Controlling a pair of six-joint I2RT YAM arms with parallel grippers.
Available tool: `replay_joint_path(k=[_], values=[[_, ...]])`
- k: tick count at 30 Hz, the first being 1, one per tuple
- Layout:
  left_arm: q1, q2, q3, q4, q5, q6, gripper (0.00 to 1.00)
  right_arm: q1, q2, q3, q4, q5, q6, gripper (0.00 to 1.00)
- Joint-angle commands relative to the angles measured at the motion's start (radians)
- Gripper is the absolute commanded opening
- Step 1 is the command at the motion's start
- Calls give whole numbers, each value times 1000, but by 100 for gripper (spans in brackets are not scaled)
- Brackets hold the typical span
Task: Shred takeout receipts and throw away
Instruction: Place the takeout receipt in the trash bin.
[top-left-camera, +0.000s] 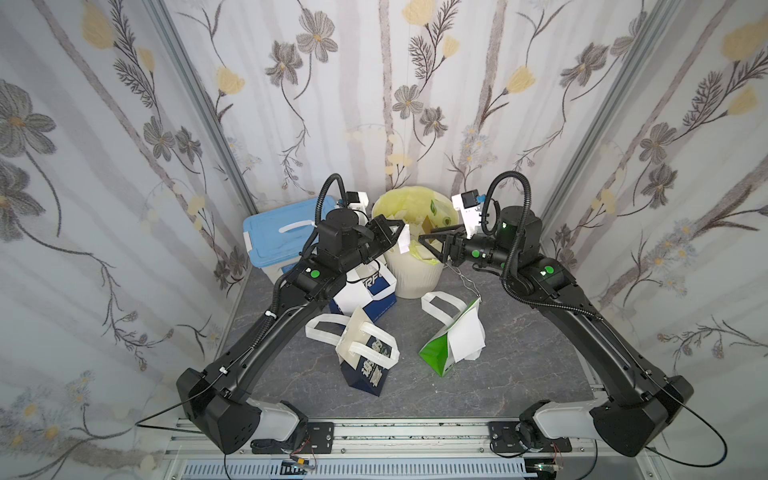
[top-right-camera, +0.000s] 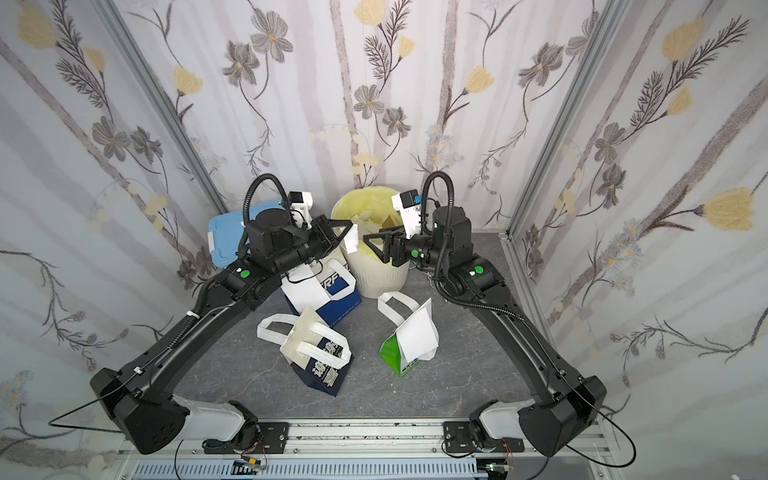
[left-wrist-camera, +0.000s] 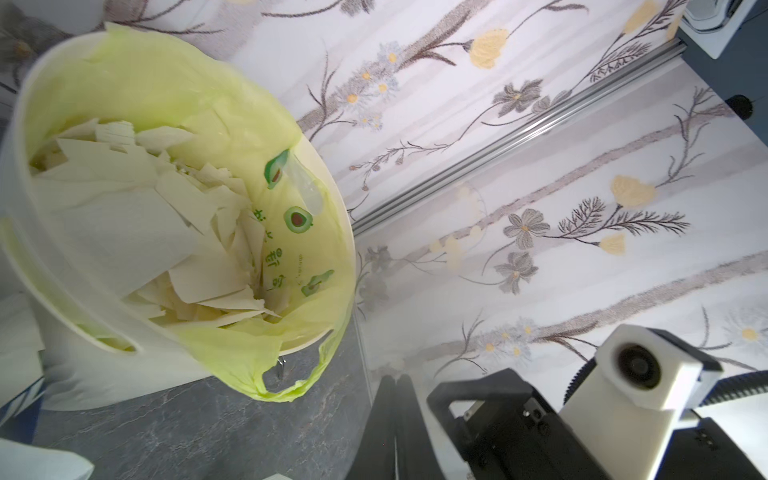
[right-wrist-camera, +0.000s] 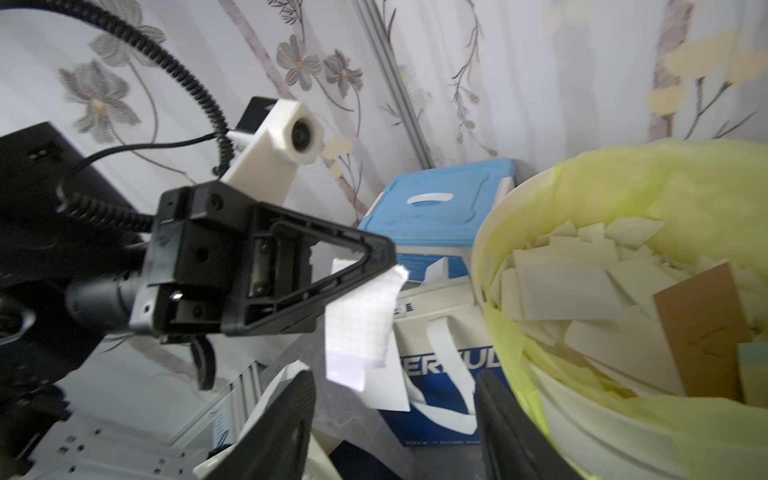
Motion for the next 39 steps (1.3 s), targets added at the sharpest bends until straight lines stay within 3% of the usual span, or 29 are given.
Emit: replay_joint_path(k=[1,6,18,20,27,28,29,32,33,35,39], values=[[0,10,0,99,131,-21,0,7,-32,-54,202,-141,130,67],[0,14,-15,148,192,-54,0,7,-22,-53,204,-138,157,68],[-1,5,-51,195,200,-81,0,9,10,-38,167,-49,189,66],[-1,4,-53,194,194,-81,0,8,12,-38,183,-68,198,56],[-1,2,-59,188,175,-79,0,5,38,-20,189,-91,212,1],[-1,-2,-58,187,172,-76,0,5,42,-17,193,-92,213,0],[-2,-5,-60,184,167,-72,5,4,45,-9,193,-95,213,0],[-1,-28,-57,117,97,-25,53,-1,70,26,189,-86,205,0],[-1,-46,-59,79,50,0,65,-6,86,56,171,-63,190,0],[-2,-89,-69,-5,-68,49,72,-8,140,132,101,10,120,0],[-1,-187,-105,-137,-229,123,74,-7,296,346,-71,282,-69,0]])
